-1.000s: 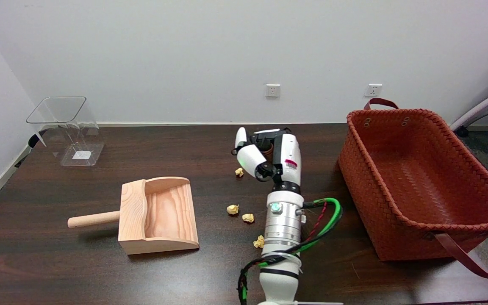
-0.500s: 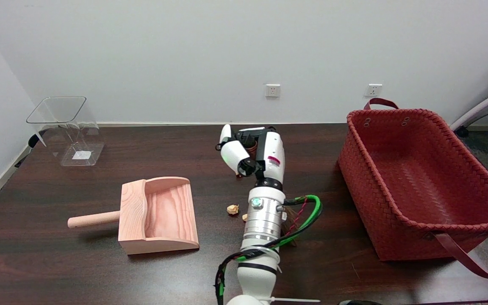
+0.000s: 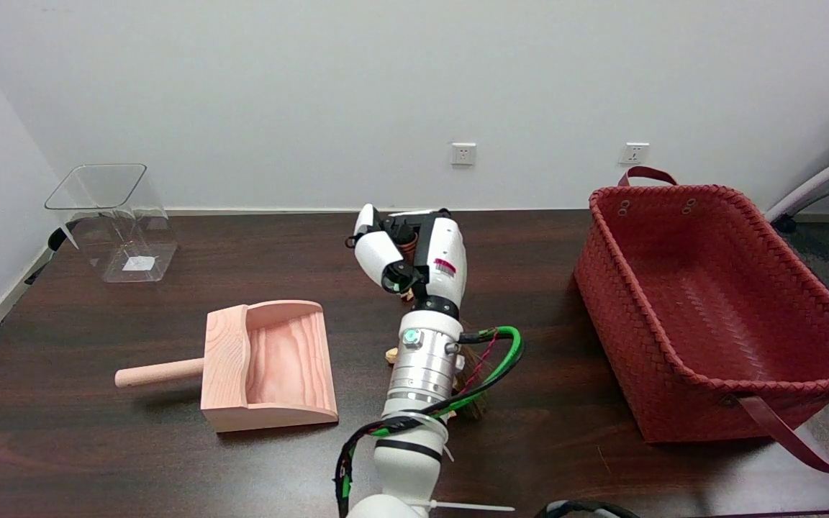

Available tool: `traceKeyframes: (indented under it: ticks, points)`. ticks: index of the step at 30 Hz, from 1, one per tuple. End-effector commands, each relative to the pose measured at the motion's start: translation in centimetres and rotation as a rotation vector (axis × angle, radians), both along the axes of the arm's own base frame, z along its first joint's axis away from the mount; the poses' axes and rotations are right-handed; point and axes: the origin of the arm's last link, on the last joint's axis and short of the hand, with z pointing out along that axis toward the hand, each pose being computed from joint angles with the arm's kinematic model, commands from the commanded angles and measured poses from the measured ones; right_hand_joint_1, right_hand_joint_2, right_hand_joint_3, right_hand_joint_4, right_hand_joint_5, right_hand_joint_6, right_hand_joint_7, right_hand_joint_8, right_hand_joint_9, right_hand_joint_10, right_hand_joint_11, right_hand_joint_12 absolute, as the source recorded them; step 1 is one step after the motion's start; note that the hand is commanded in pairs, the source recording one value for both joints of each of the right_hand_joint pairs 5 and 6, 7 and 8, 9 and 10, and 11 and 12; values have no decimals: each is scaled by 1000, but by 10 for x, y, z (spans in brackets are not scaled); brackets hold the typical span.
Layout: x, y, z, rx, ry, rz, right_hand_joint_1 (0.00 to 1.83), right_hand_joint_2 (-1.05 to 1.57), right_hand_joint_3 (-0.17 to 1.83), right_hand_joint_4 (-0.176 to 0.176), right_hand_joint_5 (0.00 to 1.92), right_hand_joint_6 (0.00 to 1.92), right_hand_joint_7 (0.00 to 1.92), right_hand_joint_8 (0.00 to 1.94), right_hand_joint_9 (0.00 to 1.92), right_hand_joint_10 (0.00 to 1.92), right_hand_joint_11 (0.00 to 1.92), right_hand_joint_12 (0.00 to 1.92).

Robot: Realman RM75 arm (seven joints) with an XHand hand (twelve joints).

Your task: Use the broom to sweep the yellow paper into the dustpan.

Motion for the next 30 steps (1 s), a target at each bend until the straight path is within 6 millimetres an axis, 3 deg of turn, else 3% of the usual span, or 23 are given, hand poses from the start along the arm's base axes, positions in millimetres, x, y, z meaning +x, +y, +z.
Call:
traceKeyframes:
  ticks: [1,6,14,30]
  points:
    - [14,-10,-13,-15,-18,32,1011,1571,839,0,1920,1920,1920,1920,1920,1920,1920,1920]
    - [12,-10,-17,-7,-40,23,983,1571,814,0,1920,1920,1920,1920,1920,1920,1920,1920]
    - [-4,-10,-27,66,-261,32,1010,1571,803,0,1920,1920,1920,1920,1920,1920,1920,1920]
    - [30,-2,-26,23,-140,203,975,1571,703,0,1920,1920,1920,1920,1920,1920,1920,1920]
